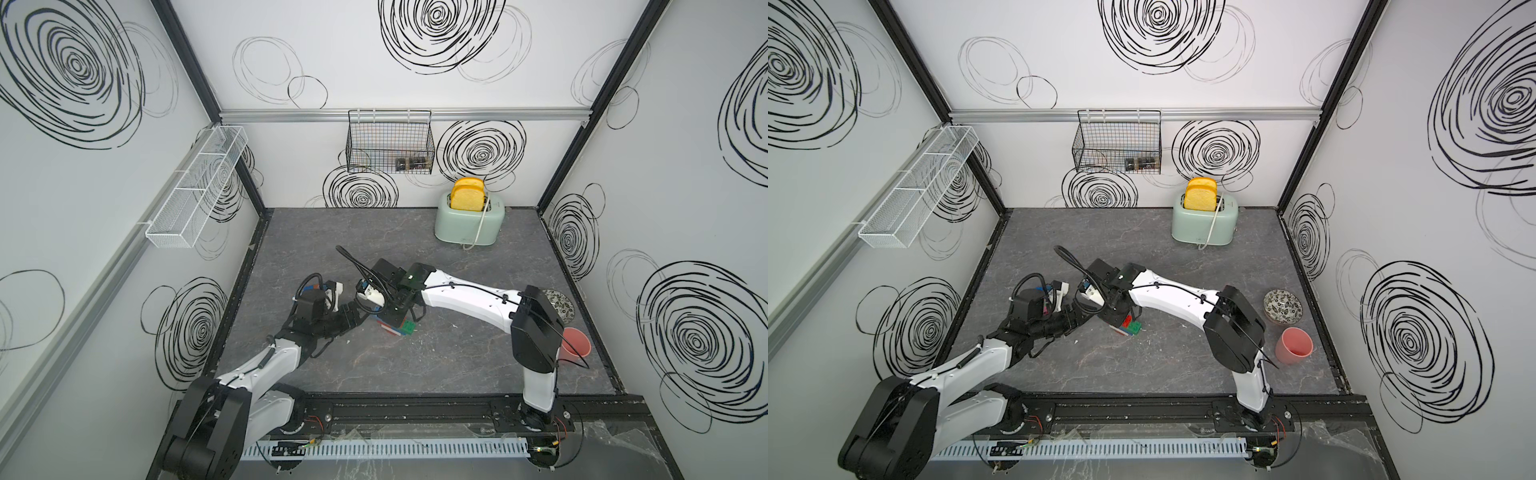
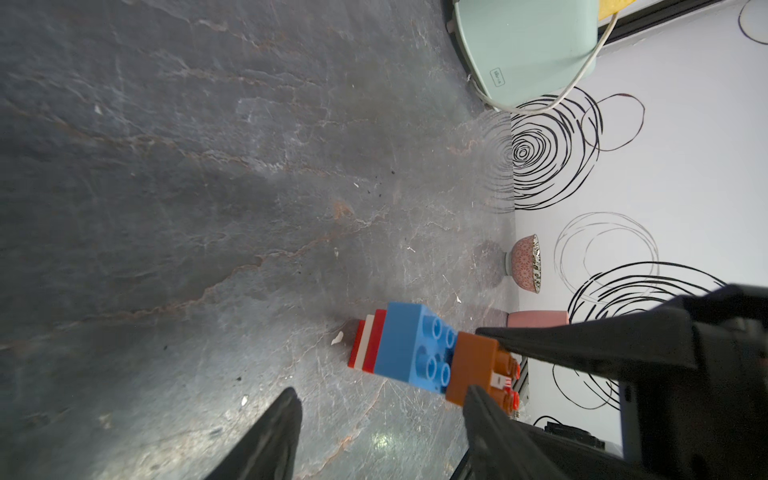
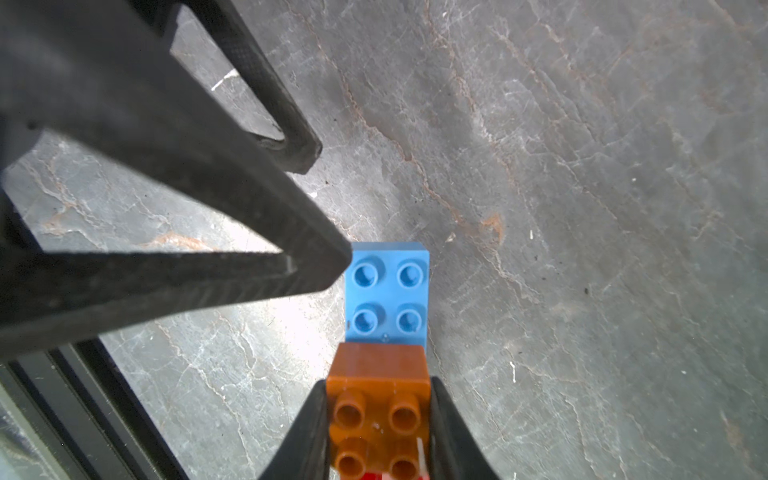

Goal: Assemble a heart with lego
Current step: Assemble the lego brick with the lego brick.

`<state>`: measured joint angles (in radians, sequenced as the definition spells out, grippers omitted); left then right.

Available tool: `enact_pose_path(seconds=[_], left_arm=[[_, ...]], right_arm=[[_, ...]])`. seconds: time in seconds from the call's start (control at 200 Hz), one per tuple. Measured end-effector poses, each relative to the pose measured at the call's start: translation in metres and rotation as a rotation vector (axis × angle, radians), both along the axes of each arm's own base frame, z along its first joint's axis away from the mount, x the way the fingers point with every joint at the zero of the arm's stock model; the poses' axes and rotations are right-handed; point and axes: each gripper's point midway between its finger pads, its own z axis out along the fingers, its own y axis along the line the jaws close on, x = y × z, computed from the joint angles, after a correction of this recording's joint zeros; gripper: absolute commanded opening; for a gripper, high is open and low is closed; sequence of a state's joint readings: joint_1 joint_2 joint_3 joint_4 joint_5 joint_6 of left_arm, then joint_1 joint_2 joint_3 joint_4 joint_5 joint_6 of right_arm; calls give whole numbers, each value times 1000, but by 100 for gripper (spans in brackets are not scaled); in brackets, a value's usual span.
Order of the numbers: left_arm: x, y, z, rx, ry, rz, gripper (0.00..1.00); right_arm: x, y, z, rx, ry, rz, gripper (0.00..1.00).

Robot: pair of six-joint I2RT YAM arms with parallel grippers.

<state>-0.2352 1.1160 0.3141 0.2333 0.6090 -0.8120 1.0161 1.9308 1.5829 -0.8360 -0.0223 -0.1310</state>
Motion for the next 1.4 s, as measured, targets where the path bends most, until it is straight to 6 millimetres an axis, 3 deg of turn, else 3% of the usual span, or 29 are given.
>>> enact_pose_path(seconds=[0.415,0.856,1.211,1.401], left_arm=[[-1,-1,2,-7,-5,-10,69],[-4,-32,-6,-94,-19,-78,68],[2,-40,-17,-41,-40,-65,54],[3,-42,-16,-31,-58,-69,54]], right_arm=[[4,-2,-1,29,50,-19,24],[3,-2,0,57,52,-34,24],[3,-5,0,58,55,-40,23],[6,-7,1,71,69,-60,24]])
